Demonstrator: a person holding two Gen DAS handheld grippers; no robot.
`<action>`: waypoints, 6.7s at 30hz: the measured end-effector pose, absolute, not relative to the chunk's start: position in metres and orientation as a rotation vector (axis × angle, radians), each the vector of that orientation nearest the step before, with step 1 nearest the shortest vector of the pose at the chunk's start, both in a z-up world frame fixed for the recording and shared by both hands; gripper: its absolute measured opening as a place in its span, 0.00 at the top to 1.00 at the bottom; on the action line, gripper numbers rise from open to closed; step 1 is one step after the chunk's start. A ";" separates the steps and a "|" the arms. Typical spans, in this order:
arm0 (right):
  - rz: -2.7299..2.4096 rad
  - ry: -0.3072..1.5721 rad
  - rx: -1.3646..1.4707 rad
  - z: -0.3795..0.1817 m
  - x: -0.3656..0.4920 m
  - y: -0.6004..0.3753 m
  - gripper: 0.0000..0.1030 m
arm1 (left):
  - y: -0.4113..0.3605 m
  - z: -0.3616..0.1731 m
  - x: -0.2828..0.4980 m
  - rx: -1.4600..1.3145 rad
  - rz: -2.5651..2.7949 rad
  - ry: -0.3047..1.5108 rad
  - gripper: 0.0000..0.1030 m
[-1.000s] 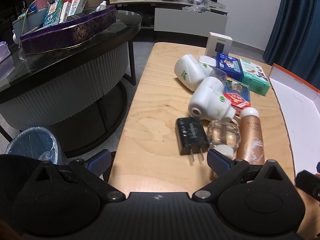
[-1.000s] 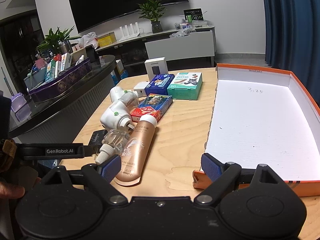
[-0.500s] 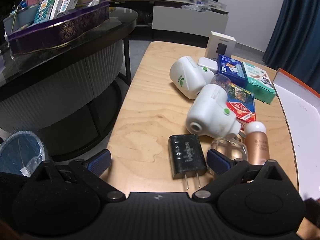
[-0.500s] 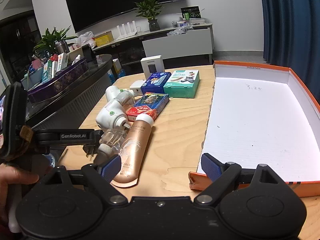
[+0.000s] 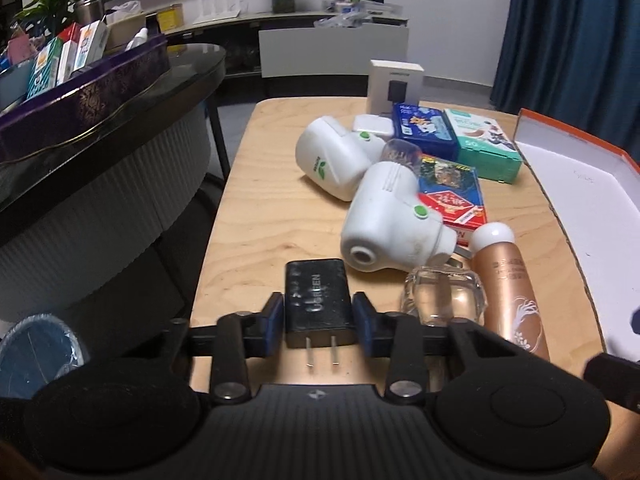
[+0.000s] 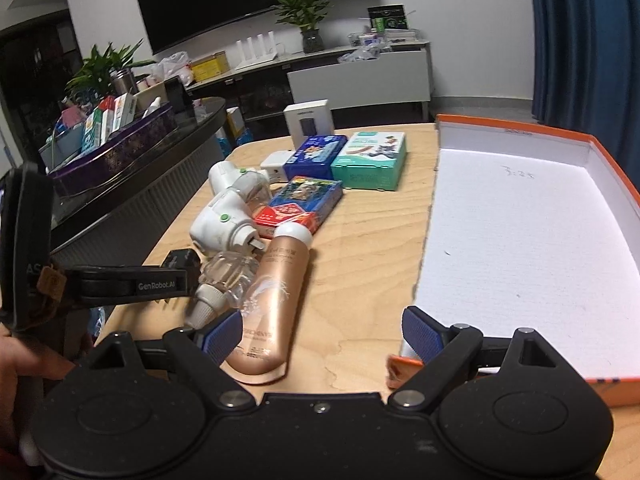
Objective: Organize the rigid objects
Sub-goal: 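Close the left gripper on the black charger while the right gripper grasps the bronze tube, then lift the black charger with the left gripper while the right carries the bronze tube to the box, then open the left gripper over the box while the right gripper releases the bronze tube inside, then withdraw both tools from the box back toward the table items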
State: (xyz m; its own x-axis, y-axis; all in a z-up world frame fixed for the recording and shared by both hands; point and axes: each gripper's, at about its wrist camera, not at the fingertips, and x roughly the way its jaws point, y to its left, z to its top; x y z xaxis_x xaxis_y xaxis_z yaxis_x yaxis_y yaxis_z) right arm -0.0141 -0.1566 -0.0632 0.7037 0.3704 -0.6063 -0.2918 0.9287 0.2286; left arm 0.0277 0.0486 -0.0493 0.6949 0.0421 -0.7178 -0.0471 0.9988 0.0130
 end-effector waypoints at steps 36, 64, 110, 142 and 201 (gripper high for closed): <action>0.314 0.688 0.048 -0.053 0.029 -0.150 0.55 | 0.039 -0.013 0.003 -0.092 0.040 0.737 0.65; 0.152 0.501 0.230 -0.001 0.006 -0.274 0.57 | -0.007 0.036 -0.001 -0.082 -0.070 0.629 0.65; 0.118 0.632 0.094 0.001 0.103 -0.375 0.57 | -0.182 0.033 0.129 -0.007 -0.331 0.646 0.65; 0.107 0.661 0.059 -0.015 0.140 -0.359 0.57 | -0.182 0.021 0.146 -0.020 -0.313 0.676 0.65; 0.114 0.550 0.176 -0.002 0.020 -0.293 0.16 | -0.109 0.038 0.062 -0.003 -0.114 0.672 0.00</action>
State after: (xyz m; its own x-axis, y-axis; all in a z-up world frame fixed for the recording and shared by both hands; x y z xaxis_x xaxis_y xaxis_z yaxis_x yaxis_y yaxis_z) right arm 0.0204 -0.2928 -0.0023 0.8469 0.1545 -0.5088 -0.0603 0.9786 0.1967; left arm 0.0622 -0.1088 0.0381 0.7767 -0.1066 -0.6208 0.1044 0.9937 -0.0401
